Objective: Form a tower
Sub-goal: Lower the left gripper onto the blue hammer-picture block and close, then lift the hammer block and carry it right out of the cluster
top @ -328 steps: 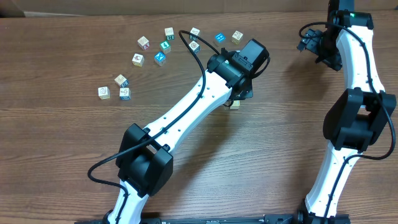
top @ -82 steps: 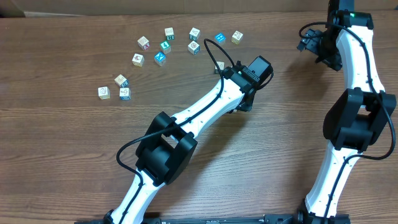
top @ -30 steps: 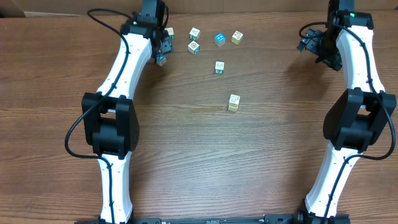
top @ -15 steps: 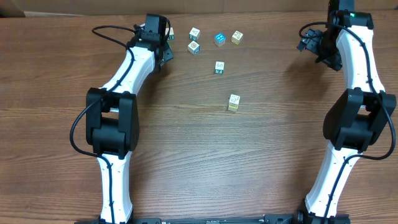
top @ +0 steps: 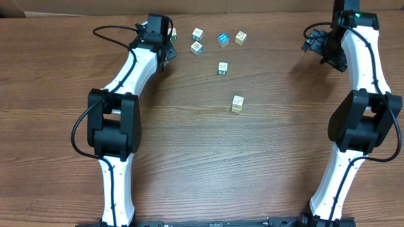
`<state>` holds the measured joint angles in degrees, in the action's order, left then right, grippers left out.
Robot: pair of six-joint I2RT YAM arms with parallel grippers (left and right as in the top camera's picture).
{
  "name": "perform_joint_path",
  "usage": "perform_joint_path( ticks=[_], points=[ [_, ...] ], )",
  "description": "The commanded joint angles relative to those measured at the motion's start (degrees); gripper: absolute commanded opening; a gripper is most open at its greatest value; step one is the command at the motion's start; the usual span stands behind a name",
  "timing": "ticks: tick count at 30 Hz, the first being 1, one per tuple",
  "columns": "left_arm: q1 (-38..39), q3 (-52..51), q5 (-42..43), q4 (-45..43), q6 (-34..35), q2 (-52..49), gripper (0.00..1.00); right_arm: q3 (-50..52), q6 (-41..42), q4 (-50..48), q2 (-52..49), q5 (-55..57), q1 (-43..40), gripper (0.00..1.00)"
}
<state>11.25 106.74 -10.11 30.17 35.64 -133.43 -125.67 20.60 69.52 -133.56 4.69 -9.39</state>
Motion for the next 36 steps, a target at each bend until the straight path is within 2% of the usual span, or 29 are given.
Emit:
perform_joint_path(
  ticks=[1, 3, 6, 12, 17, 20, 25, 28, 36],
  points=[
    [0.0, -0.6, -0.4, -0.3, 0.4, -3.1, 0.46, -0.7, 0.2, -0.2, 1.0, 0.2, -0.3, 1.0],
    [0.0, -0.6, -0.4, -0.1, 0.4, -3.2, 0.4, -0.7, 0.2, -0.2, 1.0, 0.2, -0.3, 1.0],
    [0.0, -0.6, -0.4, 0.0, 0.4, -3.2, 0.38, -0.7, 0.2, -0.2, 1.0, 0.2, -0.3, 1.0],
    [0.0, -0.6, -0.3, 2.4, 0.3, -3.2, 0.26, -0.7, 0.2, -0.2, 1.0, 0.2, -0.3, 1.0],
    [0.0, -0.6, 0.3, 5.8, -3.6, -3.2, 0.21, -0.7, 0.2, -0.2, 1.0, 0.2, -0.3, 1.0],
    [0.0, -0.5, 5.6, 7.8, -7.5, -3.2, 0.21, -0.7, 0.2, -0.2, 1.0, 0.2, -0.3, 1.0],
    [0.0, -0.5, 24.6, 12.7, -11.5, -3.0, 0.25, -0.7, 0.2, -0.2, 1.0, 0.2, -0.3, 1.0],
    [0.0, -0.5, 32.1, 16.9, -11.5, -2.8, 0.27, -0.7, 0.2, -0.2, 1.0, 0.2, -0.3, 1.0],
    [0.7, -0.4, 33.6, 29.4, -12.7, -1.6, 0.14, -0.7, 0.2, -0.2, 1.0, 0.2, -0.3, 1.0]
  ],
)
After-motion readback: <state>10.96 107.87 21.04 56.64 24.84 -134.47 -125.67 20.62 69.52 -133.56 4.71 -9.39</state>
